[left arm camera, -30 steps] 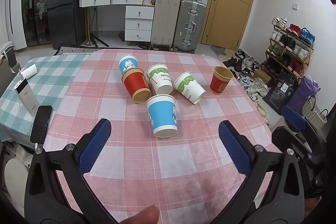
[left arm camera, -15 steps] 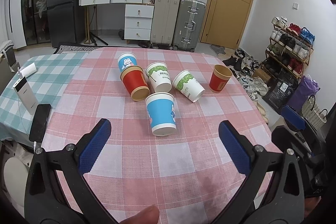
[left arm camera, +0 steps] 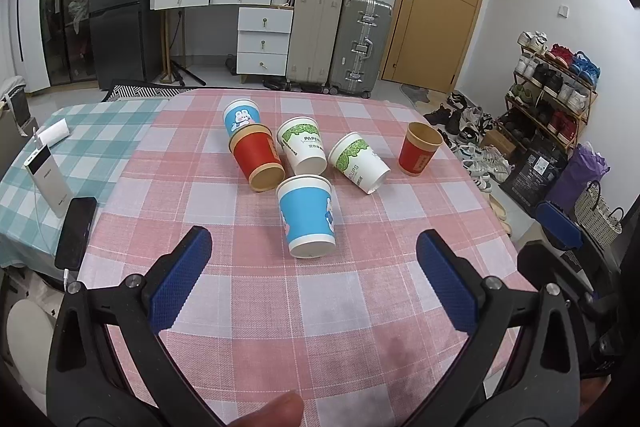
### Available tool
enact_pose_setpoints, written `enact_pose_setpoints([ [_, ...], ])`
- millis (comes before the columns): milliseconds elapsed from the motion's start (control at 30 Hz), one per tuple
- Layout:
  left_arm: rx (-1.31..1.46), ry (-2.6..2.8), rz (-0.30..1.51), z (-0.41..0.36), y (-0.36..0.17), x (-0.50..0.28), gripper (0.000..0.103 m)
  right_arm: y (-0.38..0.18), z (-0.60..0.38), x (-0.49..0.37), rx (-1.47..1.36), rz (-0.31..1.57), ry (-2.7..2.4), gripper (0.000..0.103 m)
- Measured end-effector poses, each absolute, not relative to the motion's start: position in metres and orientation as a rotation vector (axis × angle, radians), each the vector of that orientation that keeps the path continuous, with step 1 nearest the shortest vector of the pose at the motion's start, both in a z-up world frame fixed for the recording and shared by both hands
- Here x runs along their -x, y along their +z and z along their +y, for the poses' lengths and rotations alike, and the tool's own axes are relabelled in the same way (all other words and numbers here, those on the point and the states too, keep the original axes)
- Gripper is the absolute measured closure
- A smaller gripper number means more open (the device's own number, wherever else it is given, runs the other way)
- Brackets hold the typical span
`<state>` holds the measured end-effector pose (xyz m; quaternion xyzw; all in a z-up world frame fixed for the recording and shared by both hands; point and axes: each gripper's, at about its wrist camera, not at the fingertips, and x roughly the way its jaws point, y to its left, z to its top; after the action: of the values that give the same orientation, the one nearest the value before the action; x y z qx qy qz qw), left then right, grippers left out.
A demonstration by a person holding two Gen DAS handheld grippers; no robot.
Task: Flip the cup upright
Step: 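Move the left gripper to the blue bunny cup and close on it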
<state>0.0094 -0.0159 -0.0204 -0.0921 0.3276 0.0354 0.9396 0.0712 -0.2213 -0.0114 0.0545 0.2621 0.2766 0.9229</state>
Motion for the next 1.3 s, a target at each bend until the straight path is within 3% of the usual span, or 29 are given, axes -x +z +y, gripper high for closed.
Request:
enact_pose_setpoints([
  [1000, 0.225, 0.072, 1.040, -0.002, -0.145, -0.200, 0.001, -0.085, -0.243, -0.144, -0.176, 0.690, 0.538, 0.000],
  [1067, 0.232, 0.079, 1.056, 0.002, -0.150, -0.205, 0.010, -0.085, -0.242, -0.145, -0.178, 0.687, 0.544, 0.000],
  [1133, 0.241, 0.079, 1.077, 0.005, -0.154, -0.210, 0.034, -0.085, -0.240, -0.147, -0.176, 0.687, 0.545, 0.000],
  [1167, 0.241, 0.073, 1.090, 0.006, -0.156, -0.212, 0.040, -0.085, -0.241, -0.147, -0.179, 0.688, 0.546, 0.000],
  [1300, 0.251, 0.040, 1.101, 0.008, -0.157, -0.216, 0.046, -0.081, -0.241, -0.142, -0.180, 0.676, 0.544, 0.000],
])
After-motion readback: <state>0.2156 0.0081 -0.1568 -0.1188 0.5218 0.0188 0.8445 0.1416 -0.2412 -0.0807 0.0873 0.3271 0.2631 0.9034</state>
